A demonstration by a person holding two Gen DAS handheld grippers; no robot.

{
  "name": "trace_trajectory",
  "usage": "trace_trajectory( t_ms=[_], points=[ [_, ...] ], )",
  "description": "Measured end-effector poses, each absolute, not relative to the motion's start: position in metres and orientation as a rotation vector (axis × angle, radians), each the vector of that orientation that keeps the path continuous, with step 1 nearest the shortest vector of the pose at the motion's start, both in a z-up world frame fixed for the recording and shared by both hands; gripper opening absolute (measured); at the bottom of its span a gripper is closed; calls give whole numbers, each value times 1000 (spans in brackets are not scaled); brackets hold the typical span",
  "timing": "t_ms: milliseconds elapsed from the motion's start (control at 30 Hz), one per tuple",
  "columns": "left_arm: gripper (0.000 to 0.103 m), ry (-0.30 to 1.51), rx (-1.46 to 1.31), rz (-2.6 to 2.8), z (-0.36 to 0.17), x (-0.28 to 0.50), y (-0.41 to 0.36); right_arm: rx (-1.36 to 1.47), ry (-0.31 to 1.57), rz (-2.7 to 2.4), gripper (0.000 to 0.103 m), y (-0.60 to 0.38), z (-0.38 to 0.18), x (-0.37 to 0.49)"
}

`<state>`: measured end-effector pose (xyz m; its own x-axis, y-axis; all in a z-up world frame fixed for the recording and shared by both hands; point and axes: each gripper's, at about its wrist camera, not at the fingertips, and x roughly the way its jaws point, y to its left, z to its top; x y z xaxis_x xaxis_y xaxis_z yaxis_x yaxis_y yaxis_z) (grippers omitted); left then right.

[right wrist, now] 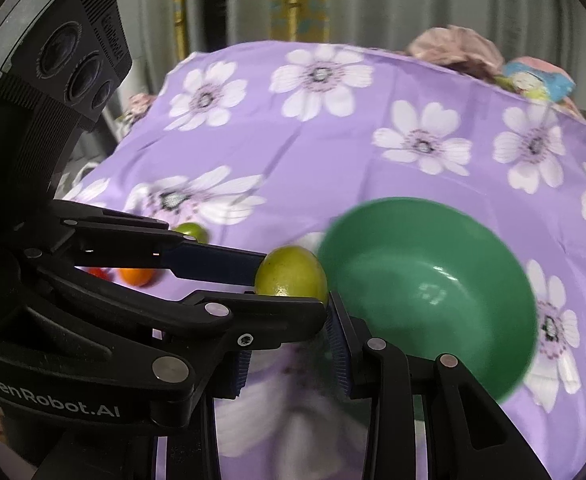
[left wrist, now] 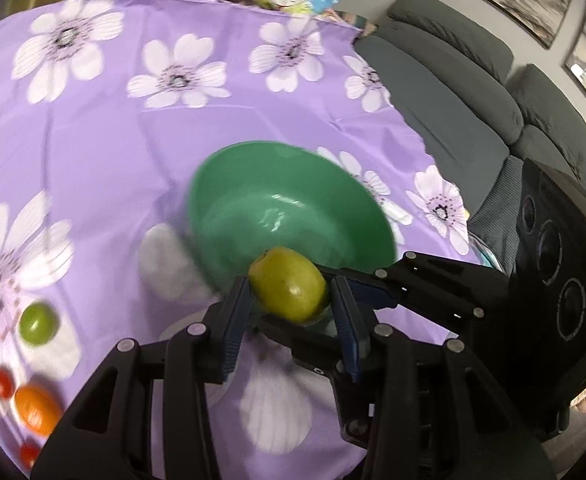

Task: Organize fruits
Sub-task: 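Lower the lime into the green bowl and open the left gripper while the right gripper holds the bowl, then move the left gripper to the large tangerine and close on it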

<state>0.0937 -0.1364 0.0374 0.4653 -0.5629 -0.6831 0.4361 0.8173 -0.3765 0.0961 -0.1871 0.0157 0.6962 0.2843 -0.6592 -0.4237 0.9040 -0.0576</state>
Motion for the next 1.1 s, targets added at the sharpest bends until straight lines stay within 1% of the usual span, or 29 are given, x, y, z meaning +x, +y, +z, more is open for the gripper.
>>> trace_trajectory(
  t_ms=[233,400,533,600,633,667,867,1033,1100],
  points=[
    [41,929,-175,-660,22,117,-166,-149,735,342,36,-222,6,110],
    [41,944,-138,-641,17,117,-174,-121,767,336,36,-229,-5,114],
    [44,942,-118,-604,18,116,-171,-111,772,326,36,-230,-6,112],
    [52,922,-112,-579,23,113,-164,-115,761,321,36,-231,-3,109],
    [56,902,-114,-563,29,110,-158,-118,758,315,36,-231,-2,108],
    [57,889,-118,-556,32,108,-152,-122,754,308,36,-232,0,106],
    [60,822,-90,-417,55,73,-94,-121,694,294,36,-232,19,86],
    [63,838,-122,-235,54,40,-24,-106,668,381,41,-216,28,73],
    [63,852,-141,-178,50,27,-4,-110,671,436,42,-203,26,67]
  ],
)
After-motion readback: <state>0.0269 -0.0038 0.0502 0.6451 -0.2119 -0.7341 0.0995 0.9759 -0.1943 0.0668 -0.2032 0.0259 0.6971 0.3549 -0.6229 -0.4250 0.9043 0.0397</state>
